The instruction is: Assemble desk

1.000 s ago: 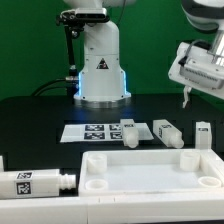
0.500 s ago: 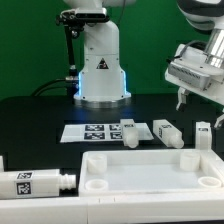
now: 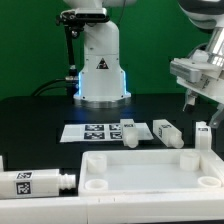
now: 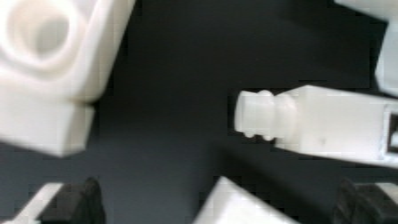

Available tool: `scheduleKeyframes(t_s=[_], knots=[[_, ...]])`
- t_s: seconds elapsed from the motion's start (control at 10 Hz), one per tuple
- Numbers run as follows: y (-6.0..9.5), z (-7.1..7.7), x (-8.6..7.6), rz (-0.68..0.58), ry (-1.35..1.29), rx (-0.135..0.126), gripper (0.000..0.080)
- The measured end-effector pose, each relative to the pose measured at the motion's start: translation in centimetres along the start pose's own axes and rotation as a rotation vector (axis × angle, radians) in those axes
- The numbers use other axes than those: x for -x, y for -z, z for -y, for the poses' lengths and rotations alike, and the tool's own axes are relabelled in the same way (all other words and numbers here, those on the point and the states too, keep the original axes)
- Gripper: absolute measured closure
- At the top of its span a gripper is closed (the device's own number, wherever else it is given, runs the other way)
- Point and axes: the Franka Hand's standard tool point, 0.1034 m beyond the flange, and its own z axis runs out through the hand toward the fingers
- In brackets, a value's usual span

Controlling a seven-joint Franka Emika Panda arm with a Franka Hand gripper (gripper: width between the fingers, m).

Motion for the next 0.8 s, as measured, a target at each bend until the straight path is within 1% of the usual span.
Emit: scheduleKeyframes(t_s=[0.1, 0.2, 0.3, 0.4, 0.6, 0.7, 0.8], knots=[[0.10, 0.20, 0.33, 0.022, -0.179, -0.043, 0.0151], [0.27, 0.16, 0.56, 0.042, -0.303, -0.070, 0.0151], [0.05, 0.26, 0.24, 0.023, -0.303, -0.052, 0.0151], [-0.07, 0.49, 0.21, 0.023, -0.355, -0.058, 0.0151], [-0.12, 0.51, 0.16, 0.028, -0.504, -0.057, 0.0151], [-0.16, 0.53, 0.13, 0.029, -0.595, -0.066, 0.0151], [-0.10, 0.28, 0.01, 0.022, -0.788, -0.123, 0.0151]])
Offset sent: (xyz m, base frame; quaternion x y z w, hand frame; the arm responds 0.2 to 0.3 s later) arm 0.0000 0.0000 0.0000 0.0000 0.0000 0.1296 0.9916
